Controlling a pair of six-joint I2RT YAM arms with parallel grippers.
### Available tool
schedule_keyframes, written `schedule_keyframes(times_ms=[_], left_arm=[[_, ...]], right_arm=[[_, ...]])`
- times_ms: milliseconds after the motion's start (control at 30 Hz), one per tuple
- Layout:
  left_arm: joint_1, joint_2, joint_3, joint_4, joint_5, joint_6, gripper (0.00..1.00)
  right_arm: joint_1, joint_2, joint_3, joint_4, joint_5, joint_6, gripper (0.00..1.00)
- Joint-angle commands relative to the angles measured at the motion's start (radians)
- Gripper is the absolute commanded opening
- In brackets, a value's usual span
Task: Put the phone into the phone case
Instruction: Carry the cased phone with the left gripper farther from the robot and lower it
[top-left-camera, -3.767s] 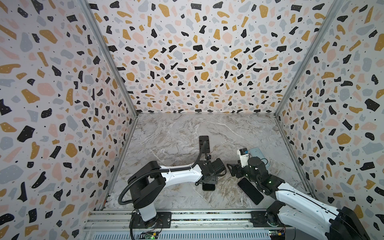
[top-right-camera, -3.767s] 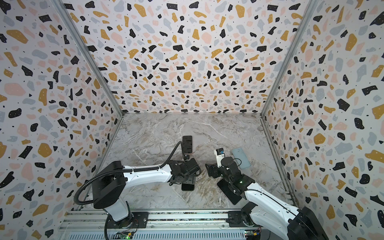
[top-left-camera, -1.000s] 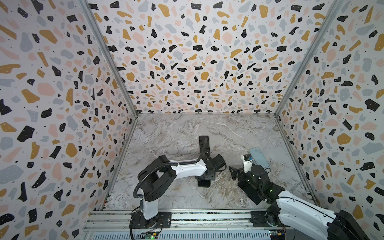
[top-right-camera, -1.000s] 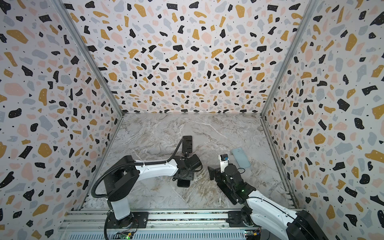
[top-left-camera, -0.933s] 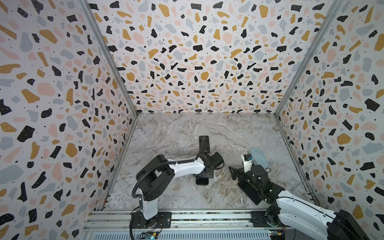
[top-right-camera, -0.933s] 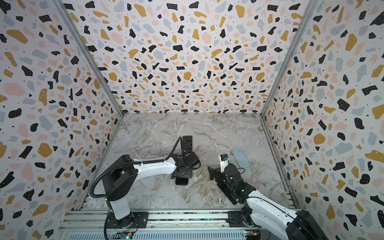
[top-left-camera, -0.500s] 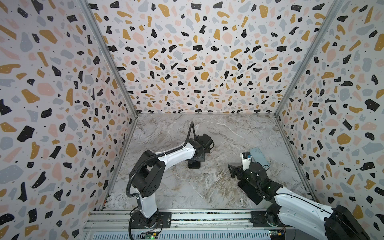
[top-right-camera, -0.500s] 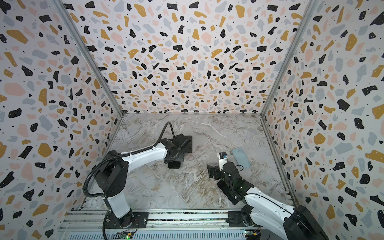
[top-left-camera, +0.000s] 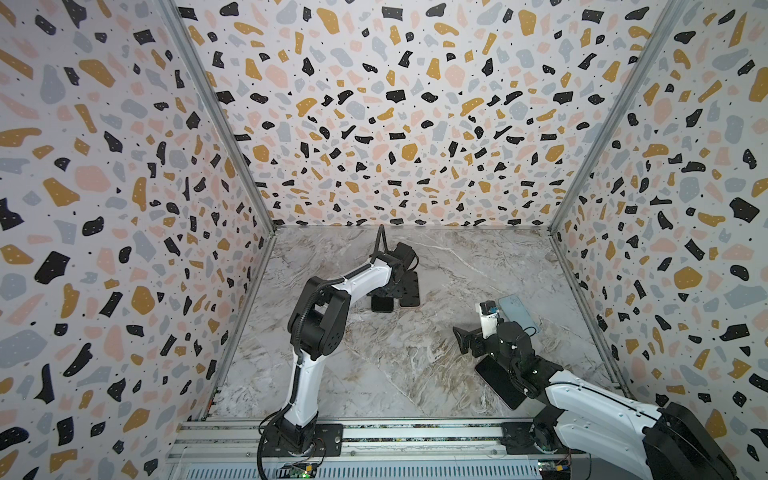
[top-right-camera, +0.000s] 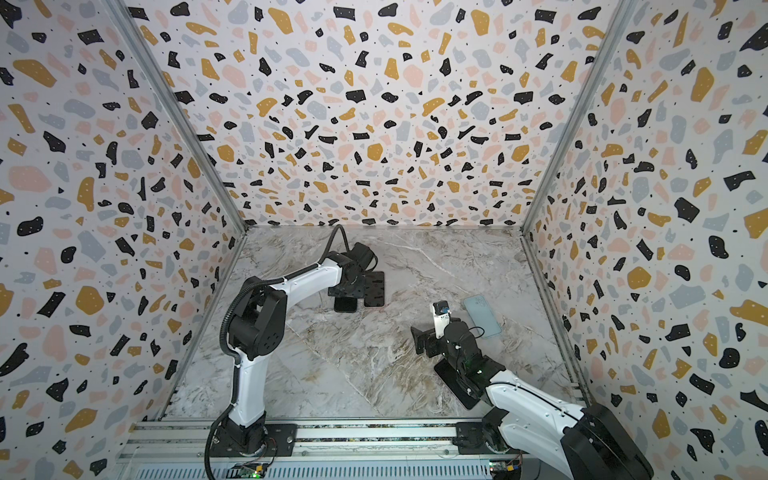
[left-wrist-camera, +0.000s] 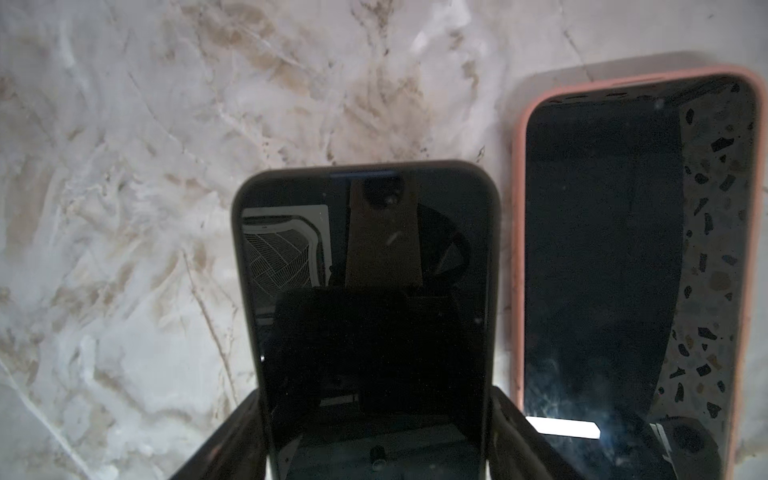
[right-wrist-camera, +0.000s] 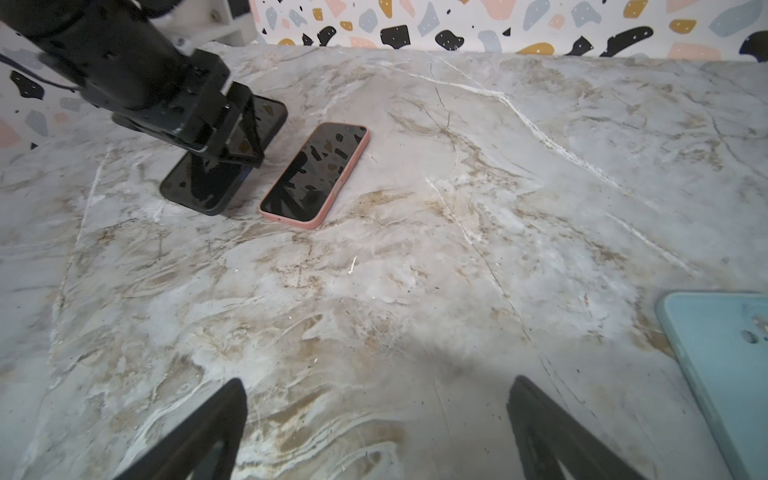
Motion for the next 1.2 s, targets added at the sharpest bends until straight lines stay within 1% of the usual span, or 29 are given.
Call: schedule_keyframes(times_ms=[0,133,200,300,433,767,933,1167], left_arm=[[0.015,0.015,0.051,-0.016,0.007,0.042,0.67],[0.031,0.044,0.076,-0.014,0.029,0.053,0.66],[0.036,0.055,0.089,-0.014,0.038,0.056,0.66],[0.042,0.066,0.098,-0.01,0.045,0.057,0.66],[0.046,0.077,0.099,-0.005,0.058,0.054,0.67],[0.064,0.094,0.118,0.01,0.105,0.046,0.67],[0.071,0.097,0.112,0.018,0.121,0.044,0.67],[0.075,0.1,0.089,0.027,0.126,0.045,0.71]], right_arm=[[-0.004,-0.013,0.002,0.048,-0.012,-0.029,0.99],[-0.004,-0.006,0.008,0.033,-0.024,-0.023,0.99],[-0.013,-0.003,0.029,-0.012,-0.023,0.036,0.99],[-0.035,0.025,0.061,-0.047,-0.077,0.08,0.99],[-0.045,0.061,0.086,-0.069,-0.114,0.082,0.99],[-0.065,0.092,0.104,-0.09,-0.144,0.084,0.99],[-0.075,0.086,0.101,-0.092,-0.159,0.083,0.99],[-0.091,0.065,0.083,-0.079,-0.188,0.089,0.99]])
